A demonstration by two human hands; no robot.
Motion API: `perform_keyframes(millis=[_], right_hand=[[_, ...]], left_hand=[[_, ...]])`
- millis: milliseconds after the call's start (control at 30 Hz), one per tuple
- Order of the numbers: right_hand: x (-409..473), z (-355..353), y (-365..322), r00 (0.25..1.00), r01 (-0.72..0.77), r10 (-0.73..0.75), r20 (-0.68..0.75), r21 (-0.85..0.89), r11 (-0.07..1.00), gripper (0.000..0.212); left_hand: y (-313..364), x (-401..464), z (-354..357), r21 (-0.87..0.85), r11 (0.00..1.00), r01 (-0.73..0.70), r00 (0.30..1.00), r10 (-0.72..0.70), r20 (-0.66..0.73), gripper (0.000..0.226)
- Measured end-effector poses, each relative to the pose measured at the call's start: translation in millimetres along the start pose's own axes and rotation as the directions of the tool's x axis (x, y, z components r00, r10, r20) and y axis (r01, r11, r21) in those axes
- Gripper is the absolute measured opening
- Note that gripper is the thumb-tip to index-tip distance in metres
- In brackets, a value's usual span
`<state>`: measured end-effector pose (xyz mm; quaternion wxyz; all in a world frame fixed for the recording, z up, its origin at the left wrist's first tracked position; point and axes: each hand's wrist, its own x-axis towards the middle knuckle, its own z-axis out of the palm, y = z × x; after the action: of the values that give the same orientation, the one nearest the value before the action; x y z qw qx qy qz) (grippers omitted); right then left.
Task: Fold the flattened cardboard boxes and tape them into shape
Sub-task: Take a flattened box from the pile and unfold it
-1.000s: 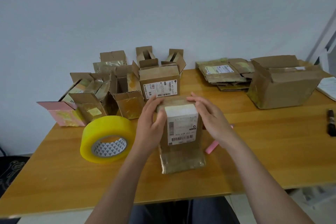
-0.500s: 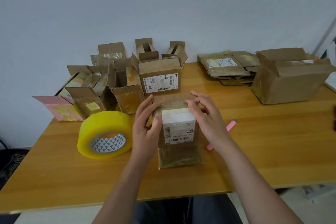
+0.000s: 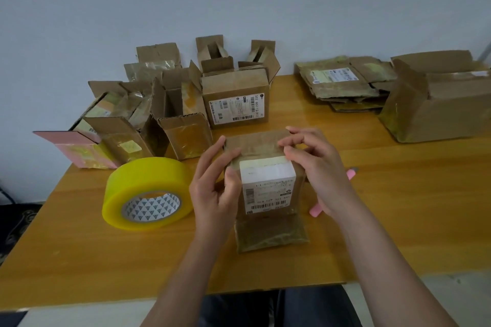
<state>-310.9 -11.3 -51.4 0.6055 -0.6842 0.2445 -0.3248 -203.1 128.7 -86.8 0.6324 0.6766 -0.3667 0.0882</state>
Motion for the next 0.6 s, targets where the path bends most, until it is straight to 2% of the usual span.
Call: perform_keyframes(millis=[167, 300, 367, 433, 500, 533, 600], right_hand=[[-5.3, -0.4, 7.5, 0.997, 0.071, -0.072, -0.013, -0.02, 0.997, 0.02], [-2.3, 1.9, -0.7, 0.997, 0.062, -0.065, -0.028, -0.106, 0.992, 0.024], [-4.1, -0.2, -8.1, 0.996, 0.085, -0.087, 0.003, -0.241, 0.967, 0.022], [-7.2, -1.4, -13.6, 0.985, 0.159, -0.171, 0.019, -0.484, 0.861, 0.02], [-13.2, 2.4, -19.4, 0.947, 0.265, -0.315, 0.056, -0.691, 0.672, 0.024], [-17.0, 6.4, -22.1, 0.931, 0.308, -0.352, 0.096, -0.724, 0.617, 0.027], [-25.3, 15.7, -23.8, 0.911, 0.387, -0.363, 0.198, -0.716, 0.581, 0.034]], left_hand=[[3.4, -0.4, 0.8, 0.004, 0.999, -0.035, 0.999, 0.035, -0.011, 0.031], [12.4, -3.2, 2.0, -0.017, 0.998, 0.055, 0.998, -0.055, 0.017, 0.034], [15.3, -4.3, -0.5, -0.012, 0.993, 0.121, 0.992, -0.12, 0.045, 0.028], [21.0, -2.3, -4.3, 0.015, 0.98, 0.199, 0.975, -0.2, 0.098, 0.032], [29.8, 1.6, -8.0, 0.076, 0.966, 0.249, 0.955, -0.258, 0.148, 0.039], [33.3, 3.9, -9.9, 0.108, 0.961, 0.254, 0.949, -0.269, 0.164, 0.041], [38.8, 7.7, -12.7, 0.177, 0.958, 0.226, 0.947, -0.258, 0.193, 0.043]])
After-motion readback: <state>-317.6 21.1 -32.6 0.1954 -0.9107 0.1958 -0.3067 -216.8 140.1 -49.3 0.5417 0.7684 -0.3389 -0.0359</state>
